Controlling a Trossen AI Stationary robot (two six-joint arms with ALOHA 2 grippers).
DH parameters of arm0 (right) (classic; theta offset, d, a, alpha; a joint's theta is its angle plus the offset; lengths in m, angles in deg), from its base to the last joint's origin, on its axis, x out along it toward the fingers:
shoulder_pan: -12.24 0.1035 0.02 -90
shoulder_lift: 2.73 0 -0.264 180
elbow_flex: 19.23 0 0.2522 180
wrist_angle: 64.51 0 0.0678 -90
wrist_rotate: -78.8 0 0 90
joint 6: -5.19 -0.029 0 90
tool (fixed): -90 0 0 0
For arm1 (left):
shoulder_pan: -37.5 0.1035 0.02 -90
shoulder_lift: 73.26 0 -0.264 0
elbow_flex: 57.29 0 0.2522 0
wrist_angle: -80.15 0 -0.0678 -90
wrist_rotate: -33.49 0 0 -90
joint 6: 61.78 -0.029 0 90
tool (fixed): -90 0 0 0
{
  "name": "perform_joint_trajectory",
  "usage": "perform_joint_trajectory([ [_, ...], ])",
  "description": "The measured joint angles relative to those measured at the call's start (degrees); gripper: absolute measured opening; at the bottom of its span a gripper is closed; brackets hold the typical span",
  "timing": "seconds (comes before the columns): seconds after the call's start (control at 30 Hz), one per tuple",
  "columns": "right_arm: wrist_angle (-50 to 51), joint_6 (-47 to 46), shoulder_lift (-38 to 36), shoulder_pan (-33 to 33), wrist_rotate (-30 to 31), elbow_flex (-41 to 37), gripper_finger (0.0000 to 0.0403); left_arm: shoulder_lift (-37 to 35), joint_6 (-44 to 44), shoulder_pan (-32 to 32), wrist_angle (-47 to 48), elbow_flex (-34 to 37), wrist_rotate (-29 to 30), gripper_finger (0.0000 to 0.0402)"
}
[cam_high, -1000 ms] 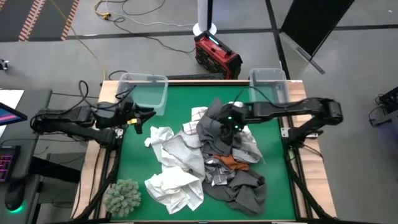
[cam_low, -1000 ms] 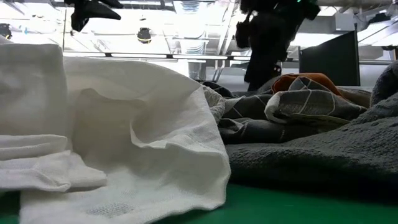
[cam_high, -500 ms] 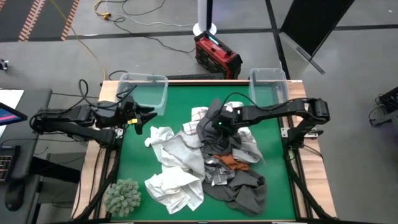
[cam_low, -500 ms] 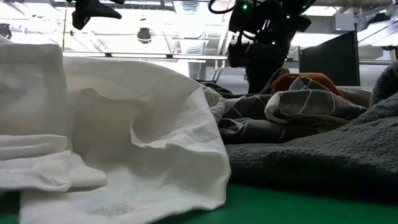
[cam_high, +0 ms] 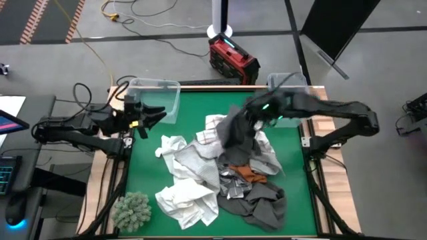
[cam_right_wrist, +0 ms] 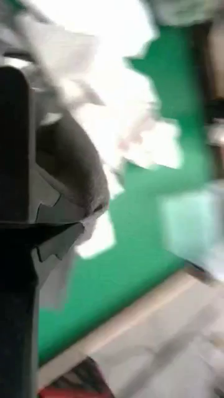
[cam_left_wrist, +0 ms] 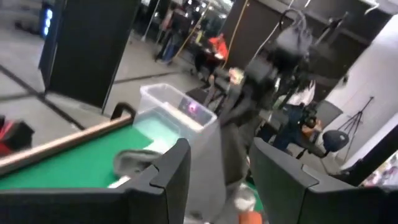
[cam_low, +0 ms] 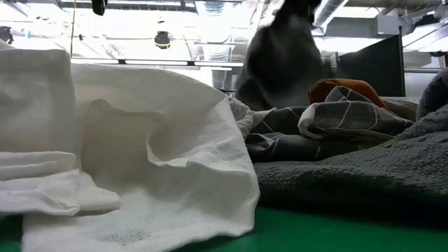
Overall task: Sort towels by color in basket
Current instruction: Put the dark gray towel into the right transparent bin
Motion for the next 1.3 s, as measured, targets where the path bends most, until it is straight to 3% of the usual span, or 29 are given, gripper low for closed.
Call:
perform_joint_trajectory([
  [0.37,-14.4,17.1,-14.2,-5.4,12.1,14.3,0.0016,0.1,-0.6,0.0,-0.3,0.0,0.4,0.0155],
  [0.67,-7.8,30.5,-16.9,-8.8,32.9,20.5,0.0016,0.1,0.3,0.0,-0.6,0.0,0.4,0.0155],
  [0.87,-8.1,34.6,-16.9,-12.0,39.8,21.3,0.0020,0.6,0.5,0.0,-0.6,0.0,0.4,0.0155],
  [1.07,-3.2,32.9,-16.3,-15.0,40.7,21.3,0.0020,0.8,0.8,0.0,-0.5,0.0,0.4,0.0155],
  [1.3,23.7,11.8,-13.3,-17.2,38.9,21.3,0.0020,0.8,1.2,0.0,-0.6,0.0,0.4,0.0155],
])
